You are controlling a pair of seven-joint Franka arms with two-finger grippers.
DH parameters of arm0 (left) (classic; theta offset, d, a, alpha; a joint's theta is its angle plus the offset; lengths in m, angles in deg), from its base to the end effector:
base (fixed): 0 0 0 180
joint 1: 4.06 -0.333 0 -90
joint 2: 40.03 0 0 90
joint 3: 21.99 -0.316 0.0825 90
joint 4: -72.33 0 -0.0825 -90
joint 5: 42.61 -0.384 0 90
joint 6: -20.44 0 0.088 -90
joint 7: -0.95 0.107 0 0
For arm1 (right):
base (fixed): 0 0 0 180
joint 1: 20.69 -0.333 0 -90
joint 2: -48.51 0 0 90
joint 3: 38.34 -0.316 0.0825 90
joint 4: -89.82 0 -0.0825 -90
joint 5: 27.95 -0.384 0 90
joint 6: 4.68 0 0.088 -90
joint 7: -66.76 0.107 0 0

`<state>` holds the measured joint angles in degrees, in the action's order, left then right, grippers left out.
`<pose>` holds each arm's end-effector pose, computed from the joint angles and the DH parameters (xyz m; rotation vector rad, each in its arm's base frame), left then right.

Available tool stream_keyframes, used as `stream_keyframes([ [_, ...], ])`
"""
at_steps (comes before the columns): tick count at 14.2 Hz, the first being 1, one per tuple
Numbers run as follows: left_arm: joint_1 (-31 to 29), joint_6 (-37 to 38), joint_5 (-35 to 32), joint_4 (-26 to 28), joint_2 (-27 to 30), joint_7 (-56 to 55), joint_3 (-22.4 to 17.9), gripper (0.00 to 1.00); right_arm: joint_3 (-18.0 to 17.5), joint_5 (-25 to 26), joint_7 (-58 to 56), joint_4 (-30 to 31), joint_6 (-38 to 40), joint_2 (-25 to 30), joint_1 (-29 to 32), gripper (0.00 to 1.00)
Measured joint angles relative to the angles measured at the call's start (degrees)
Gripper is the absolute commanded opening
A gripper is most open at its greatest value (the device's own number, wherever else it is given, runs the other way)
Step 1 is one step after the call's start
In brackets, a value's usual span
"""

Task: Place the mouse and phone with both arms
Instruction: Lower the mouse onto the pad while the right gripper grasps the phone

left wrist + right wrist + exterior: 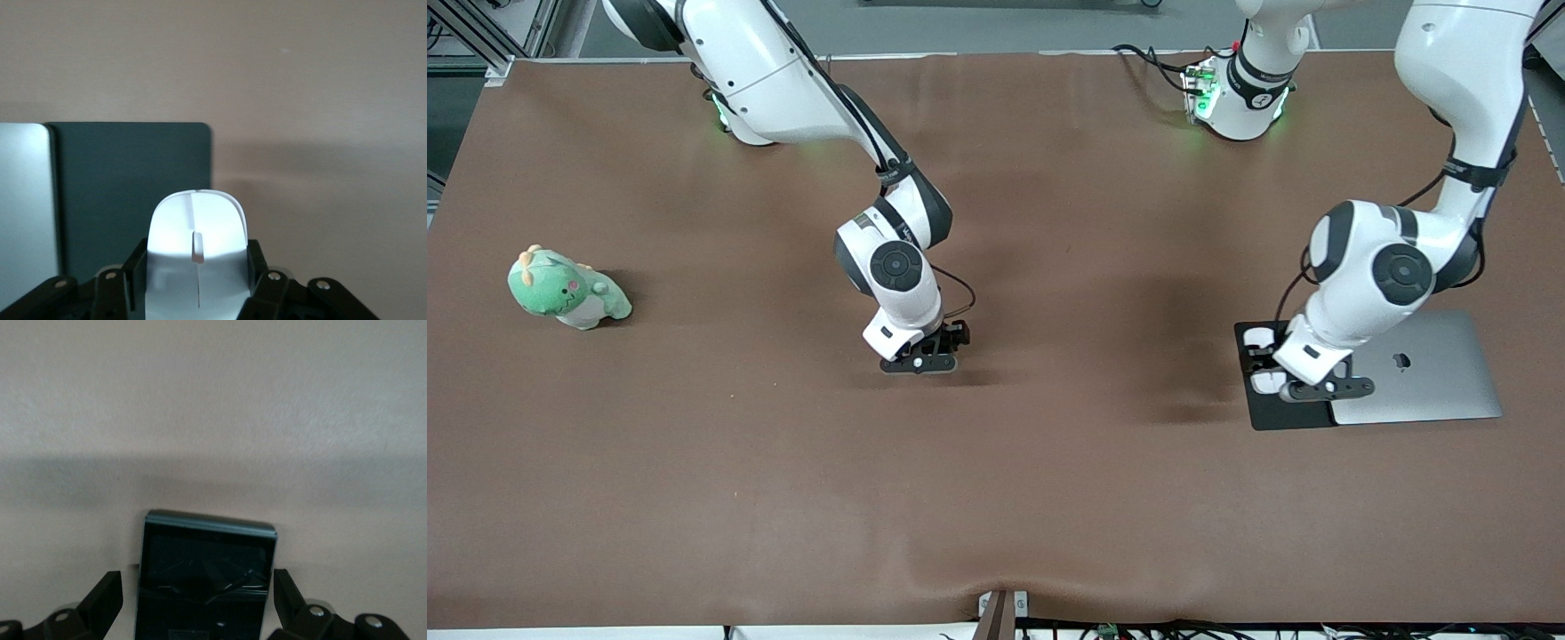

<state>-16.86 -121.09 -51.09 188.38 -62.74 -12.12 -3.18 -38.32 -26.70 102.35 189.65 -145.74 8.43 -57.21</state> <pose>0.6050 -0.0577 0.2678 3.0994 0.0601 0.1069 0.5362 0.3969 0.1758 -3.1405 -0.0515 -0.0385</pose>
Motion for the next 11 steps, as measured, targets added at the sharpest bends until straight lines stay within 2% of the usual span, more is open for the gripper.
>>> stream_keyframes([
  [2, -1.7, -1.8, 0.0, 0.1, -1.5, 2.1, 0.0, 0.57, 0.0, 0.4, 0.0, 0.3, -0.1, 0.0, -0.3, 1.00],
  [3, -2.2, -2.8, 0.0, 0.2, -2.4, 2.9, 0.0, 0.57, 0.0, 0.7, 0.2, 0.4, -0.2, -0.1, -0.5, 0.96],
  [4, -2.5, -3.8, -0.2, 0.2, -3.4, 3.4, 0.0, 0.57, 0.1, 1.1, 0.4, 0.4, -0.6, -0.3, -0.7, 0.60],
  [6, -3.5, -5.9, -1.7, 0.2, -5.3, 4.5, -0.1, 0.57, 0.1, 2.2, 1.0, 0.4, -1.1, -0.5, -0.9, 0.00],
  [9, -4.6, -8.3, -3.9, 0.3, -7.7, 4.7, -0.2, 0.58, 0.6, 2.6, 4.3, 0.3, -1.1, -0.2, -1.9, 0.00],
  [11, -5.0, -9.3, -4.1, 0.3, -8.7, 4.8, -0.2, 0.58, 1.5, 2.7, 5.1, -0.2, 1.7, 0.2, -2.0, 0.00],
])
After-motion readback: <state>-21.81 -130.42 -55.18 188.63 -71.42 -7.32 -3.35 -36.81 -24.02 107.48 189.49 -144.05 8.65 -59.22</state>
